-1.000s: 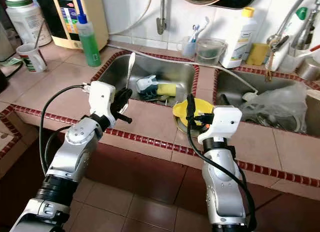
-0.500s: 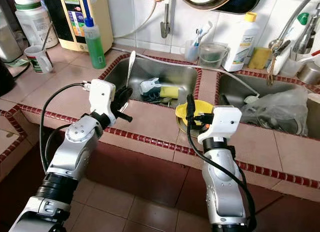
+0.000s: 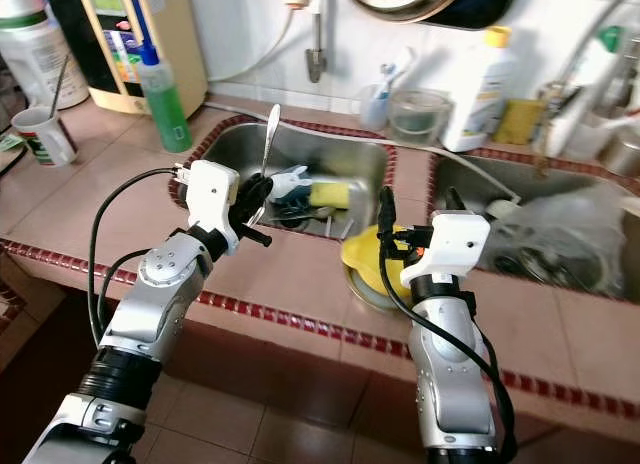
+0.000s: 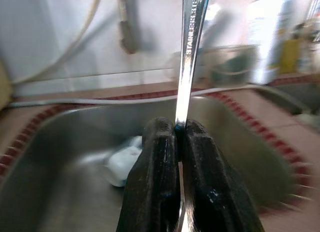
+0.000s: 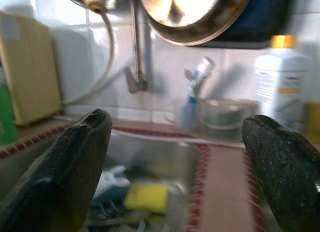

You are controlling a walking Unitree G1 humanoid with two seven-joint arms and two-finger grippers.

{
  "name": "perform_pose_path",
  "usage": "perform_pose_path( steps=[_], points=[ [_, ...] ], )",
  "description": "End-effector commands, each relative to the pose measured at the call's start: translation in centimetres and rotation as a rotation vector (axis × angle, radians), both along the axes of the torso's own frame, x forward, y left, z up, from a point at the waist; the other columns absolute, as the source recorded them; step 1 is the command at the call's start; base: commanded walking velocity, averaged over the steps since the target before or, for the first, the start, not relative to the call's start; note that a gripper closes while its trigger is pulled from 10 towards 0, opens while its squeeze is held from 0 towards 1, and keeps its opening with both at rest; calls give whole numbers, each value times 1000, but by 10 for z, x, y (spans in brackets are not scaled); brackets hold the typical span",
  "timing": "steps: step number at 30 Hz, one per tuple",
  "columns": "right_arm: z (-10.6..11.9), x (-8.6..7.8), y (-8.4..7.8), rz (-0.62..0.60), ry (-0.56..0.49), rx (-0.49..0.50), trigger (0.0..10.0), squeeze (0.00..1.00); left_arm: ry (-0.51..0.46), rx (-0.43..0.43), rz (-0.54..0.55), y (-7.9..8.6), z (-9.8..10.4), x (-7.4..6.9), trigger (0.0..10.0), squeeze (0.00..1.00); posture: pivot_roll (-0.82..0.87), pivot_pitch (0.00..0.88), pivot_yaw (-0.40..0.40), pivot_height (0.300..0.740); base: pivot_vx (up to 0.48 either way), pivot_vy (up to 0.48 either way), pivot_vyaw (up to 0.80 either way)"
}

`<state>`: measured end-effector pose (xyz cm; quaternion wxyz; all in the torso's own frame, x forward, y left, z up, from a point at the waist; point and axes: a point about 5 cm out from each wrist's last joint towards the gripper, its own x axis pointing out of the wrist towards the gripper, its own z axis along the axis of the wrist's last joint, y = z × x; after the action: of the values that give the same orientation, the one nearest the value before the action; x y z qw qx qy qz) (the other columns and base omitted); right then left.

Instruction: Kitchen organization

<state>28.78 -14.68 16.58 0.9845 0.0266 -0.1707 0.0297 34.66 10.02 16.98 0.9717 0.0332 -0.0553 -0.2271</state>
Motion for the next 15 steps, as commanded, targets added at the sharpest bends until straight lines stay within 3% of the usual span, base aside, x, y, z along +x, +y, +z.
perform_pose_path(
  steps=[1, 7, 15],
  points=[
    [1, -2, -9, -26, -1, -8, 10000, 0, -13, -14, -30, -9, 5, -1, 10000, 0, -14, 0, 10, 740, 416, 0, 0],
    [1, -2, -9, -24, 0, -10, 10000, 0, -14, -10, -38, -11, 5, -1, 10000, 0, -16, 0, 9, 740, 391, 0, 0],
    [-2, -3, -7, -14, 20, -7, 10000, 0, 21, -26, -50, -15, 2, -1, 10000, 0, -20, 0, 4, 740, 0, 0, 0]
  ],
)
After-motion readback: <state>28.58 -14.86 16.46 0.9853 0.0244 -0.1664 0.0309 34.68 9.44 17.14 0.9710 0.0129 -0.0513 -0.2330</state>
